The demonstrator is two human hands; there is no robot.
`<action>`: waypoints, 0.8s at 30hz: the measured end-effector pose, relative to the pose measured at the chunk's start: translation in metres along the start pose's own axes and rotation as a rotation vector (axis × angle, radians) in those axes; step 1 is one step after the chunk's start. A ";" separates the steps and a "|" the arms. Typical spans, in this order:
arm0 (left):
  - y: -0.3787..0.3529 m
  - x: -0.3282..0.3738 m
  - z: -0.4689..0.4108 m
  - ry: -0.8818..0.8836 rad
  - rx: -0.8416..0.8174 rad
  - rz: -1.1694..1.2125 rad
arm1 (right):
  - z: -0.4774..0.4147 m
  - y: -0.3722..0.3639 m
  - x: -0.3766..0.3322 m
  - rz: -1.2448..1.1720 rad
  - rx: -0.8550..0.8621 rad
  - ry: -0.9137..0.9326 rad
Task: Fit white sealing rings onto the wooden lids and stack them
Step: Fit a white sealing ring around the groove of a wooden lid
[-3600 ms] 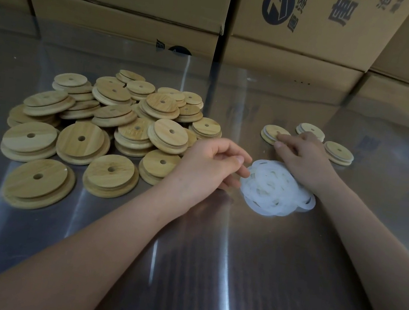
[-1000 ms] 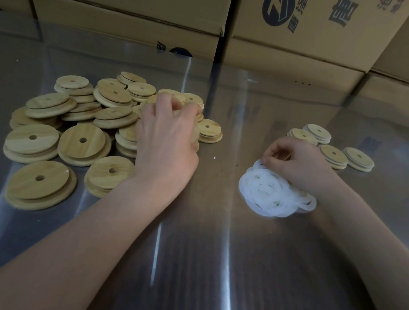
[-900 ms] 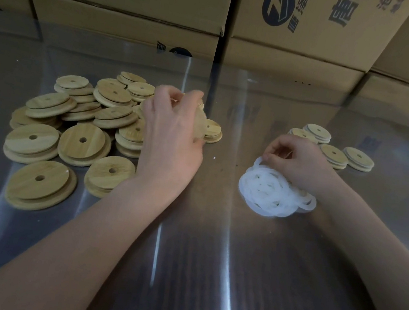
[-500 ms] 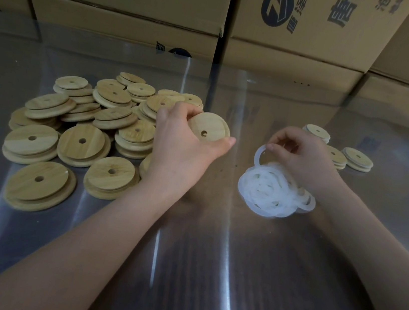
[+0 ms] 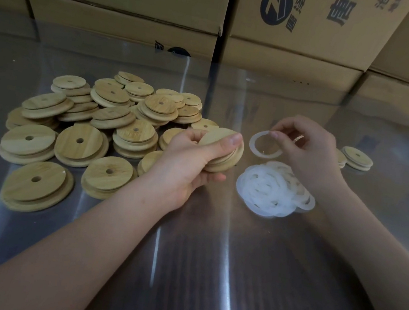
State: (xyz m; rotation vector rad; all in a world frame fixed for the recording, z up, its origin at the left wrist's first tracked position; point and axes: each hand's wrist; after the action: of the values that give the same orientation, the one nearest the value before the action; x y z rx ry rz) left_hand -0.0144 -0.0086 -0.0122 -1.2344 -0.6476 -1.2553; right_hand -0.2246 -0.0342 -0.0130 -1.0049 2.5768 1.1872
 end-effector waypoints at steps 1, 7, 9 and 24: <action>0.001 0.000 0.000 0.011 -0.015 0.019 | 0.000 0.000 -0.002 -0.008 0.015 0.007; 0.003 -0.002 -0.002 0.057 -0.037 0.153 | 0.000 0.002 -0.011 -0.068 0.096 0.010; 0.003 -0.003 -0.004 0.050 -0.031 0.188 | 0.001 0.001 -0.015 -0.128 0.106 -0.005; 0.003 0.001 -0.002 0.035 -0.090 0.278 | 0.003 0.003 -0.044 -0.803 -0.054 -0.185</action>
State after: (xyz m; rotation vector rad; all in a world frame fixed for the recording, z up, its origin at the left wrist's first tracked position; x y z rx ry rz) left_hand -0.0123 -0.0114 -0.0131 -1.3239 -0.3818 -1.0800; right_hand -0.1931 -0.0074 0.0032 -1.6206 1.7044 1.0372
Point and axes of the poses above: each hand's wrist, its own z-axis away from the middle knuckle, its own y-axis out of the back of the hand, x = y × z, and after that the axes turned 7 degrees about y, right-handed
